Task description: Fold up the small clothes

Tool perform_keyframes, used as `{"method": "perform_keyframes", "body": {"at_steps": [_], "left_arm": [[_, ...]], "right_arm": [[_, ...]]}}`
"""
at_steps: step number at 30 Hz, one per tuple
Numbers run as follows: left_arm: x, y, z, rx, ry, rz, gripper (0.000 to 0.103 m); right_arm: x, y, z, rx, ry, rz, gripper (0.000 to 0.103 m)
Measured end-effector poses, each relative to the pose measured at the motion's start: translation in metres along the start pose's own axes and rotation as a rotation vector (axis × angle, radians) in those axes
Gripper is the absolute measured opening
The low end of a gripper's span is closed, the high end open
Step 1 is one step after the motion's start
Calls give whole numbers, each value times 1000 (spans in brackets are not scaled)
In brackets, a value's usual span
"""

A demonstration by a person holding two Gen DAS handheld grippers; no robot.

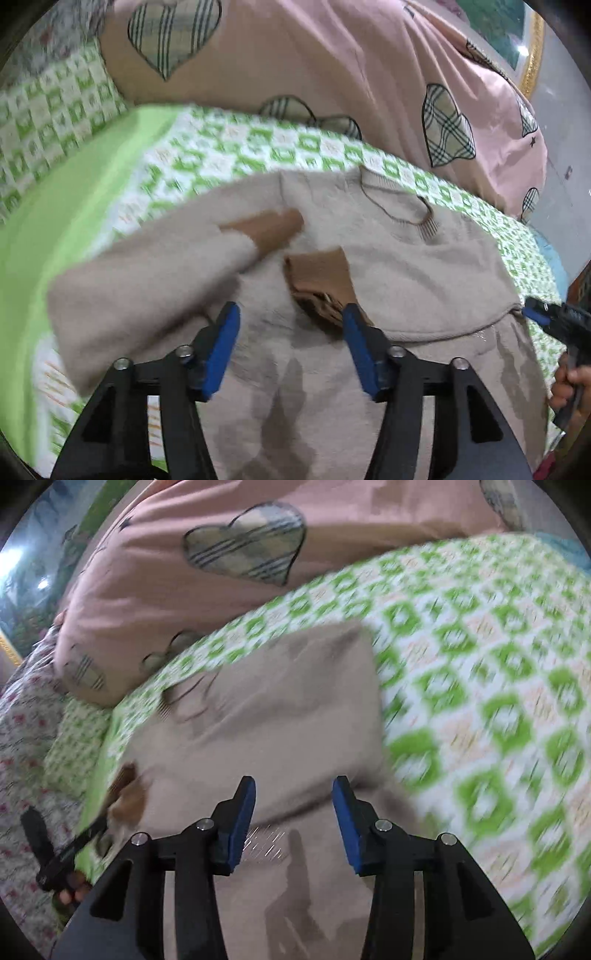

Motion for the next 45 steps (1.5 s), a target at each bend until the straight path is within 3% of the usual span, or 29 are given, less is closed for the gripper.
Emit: {"method": "perform_keyframes", "body": {"at_steps": [3,5,9,11,12,14,18,21,26,34,41,44,45], "left_arm": [[7,-17,2,-20,-54,-65,76],[13,-26,-7,-20,-81,-92,77],[35,-32,-49,60,-142,-114,76],[45,-27,-69,121,-131,-112,48],[48,-23,-78,159,-93,-92,16],[55,-24,-77,155,-61,-46,10],[49,-41,-41,62,0,-3,8],[20,-60,-10,-11,76,-15,8],[-68,-84,11,-70,246,-90,8],[-234,-73,-37,-10,409,-253,8],[-285,-35,-108,110,409,-337,12],[-282,-26,-110,133,406,-354,24],[-277,-26,-105,129,406,-350,33]], "right_arm": [[13,23,-3,51,-33,-7,45],[23,33,-5,69,-47,-3,45],[44,50,-6,97,-85,9,45],[51,54,-7,107,-92,21,45],[53,55,-8,110,-93,21,45],[54,57,-8,116,-92,24,45],[47,56,-4,87,-81,3,45],[38,53,2,62,-80,-29,45],[19,45,20,-3,-63,-87,45],[-12,28,49,-72,-47,-142,45],[-35,27,53,-72,-33,-175,45],[-40,26,51,-67,-27,-178,45],[-40,25,50,-67,-28,-178,45]]}}
Point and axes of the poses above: each gripper's, at about its wrist camera, not at the fingertips, and z roughly against the way its jaws point, x to its left, y to its underside, the point moved 8 cm from there along -z, roughly the way its jaws point, and after that the axes turned 3 degrees about -z, right-handed, at the moved point
